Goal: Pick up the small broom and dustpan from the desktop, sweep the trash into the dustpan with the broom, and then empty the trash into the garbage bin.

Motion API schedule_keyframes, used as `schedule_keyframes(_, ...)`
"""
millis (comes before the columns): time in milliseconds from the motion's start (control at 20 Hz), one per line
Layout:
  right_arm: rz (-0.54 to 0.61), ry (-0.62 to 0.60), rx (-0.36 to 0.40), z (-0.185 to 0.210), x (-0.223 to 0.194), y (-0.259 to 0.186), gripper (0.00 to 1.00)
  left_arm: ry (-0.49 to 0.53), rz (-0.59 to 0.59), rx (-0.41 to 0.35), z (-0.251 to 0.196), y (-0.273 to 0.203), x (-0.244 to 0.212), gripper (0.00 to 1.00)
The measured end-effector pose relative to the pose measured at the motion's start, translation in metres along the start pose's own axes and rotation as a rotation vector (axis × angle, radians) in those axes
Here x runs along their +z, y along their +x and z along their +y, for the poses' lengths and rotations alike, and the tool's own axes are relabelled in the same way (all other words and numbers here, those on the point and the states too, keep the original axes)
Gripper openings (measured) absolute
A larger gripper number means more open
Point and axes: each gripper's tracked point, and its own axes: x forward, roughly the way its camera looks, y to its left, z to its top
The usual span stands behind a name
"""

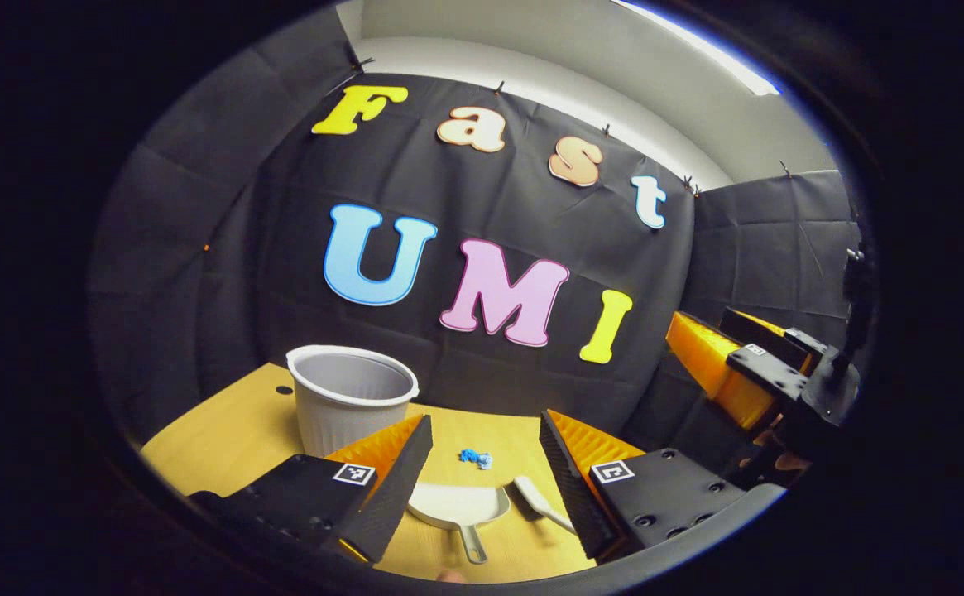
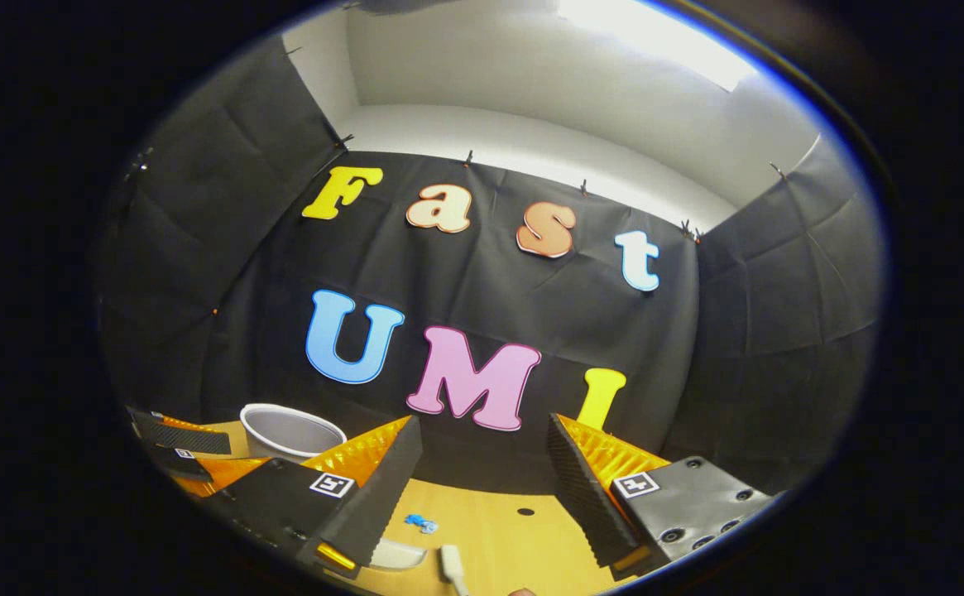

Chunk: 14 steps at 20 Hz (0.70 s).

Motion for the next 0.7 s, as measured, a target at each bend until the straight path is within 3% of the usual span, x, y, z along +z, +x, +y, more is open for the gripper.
schedule_keyframes(250,0.051,0.030,-0.019,-0.027,-0.035,0.020,0.96,-0.080,0.287,0.049,0.007,0.057,-0.076,0.78)
schedule_keyframes(450,0.081,0.005,0.023,-0.036,-0.069,0.039,0.97,-0.070,0.648,0.101,0.004,0.080,-0.163,0.80)
schedule_keyframes(550,0.134,0.016,0.048,-0.040,-0.095,0.045,0.97,-0.097,0.753,0.125,0.004,0.092,-0.197,0.80)
schedule_keyframes(700,0.186,0.026,0.086,-0.040,-0.123,0.051,0.96,-0.055,0.883,0.184,0.009,0.108,-0.226,0.80)
